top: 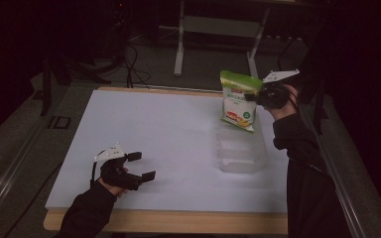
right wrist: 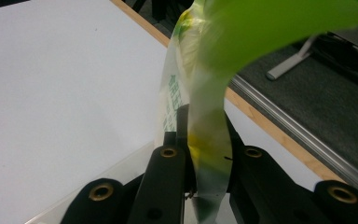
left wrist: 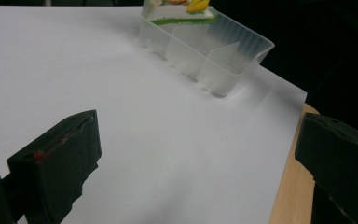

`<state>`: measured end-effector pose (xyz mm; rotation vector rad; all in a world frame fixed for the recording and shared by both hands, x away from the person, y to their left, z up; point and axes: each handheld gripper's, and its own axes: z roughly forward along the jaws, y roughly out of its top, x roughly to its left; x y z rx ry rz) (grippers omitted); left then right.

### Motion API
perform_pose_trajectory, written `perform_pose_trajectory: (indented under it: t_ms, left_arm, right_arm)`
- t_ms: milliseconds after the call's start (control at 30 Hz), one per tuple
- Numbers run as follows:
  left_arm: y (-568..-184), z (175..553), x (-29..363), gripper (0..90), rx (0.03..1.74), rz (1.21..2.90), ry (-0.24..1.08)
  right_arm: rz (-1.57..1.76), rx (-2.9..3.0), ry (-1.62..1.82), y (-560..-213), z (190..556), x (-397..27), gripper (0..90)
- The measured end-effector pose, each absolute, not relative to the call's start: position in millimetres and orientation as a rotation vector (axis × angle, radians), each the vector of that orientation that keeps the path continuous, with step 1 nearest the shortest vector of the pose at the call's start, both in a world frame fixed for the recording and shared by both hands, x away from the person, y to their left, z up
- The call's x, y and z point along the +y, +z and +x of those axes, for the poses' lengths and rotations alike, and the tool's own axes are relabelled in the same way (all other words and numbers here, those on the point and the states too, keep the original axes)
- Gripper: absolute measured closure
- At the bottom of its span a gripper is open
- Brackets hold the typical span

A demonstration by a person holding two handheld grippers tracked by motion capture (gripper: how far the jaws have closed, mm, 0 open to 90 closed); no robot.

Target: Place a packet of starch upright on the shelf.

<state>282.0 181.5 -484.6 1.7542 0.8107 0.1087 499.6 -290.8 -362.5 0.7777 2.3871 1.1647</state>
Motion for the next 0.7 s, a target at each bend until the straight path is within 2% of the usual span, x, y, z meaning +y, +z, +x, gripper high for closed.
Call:
perform_pose_trajectory:
  t_ms: [233, 533, 700]
  left_arm:
    - [-486, 282, 183, 0.9, 0.818, 1.745, 0.105]
    - [-489, 283, 184, 0.9, 0.822, 1.753, 0.109]
    - [-489, 282, 182, 0.8, 0.816, 1.758, 0.119]
  right_arm:
    - [0.683, 2.368, 1.216, -380, 502, -289, 84.3]
    - [0.85, 2.354, 1.308, -406, 501, -306, 84.7]
    - [0.923, 2.345, 1.214, -422, 495, -314, 84.4]
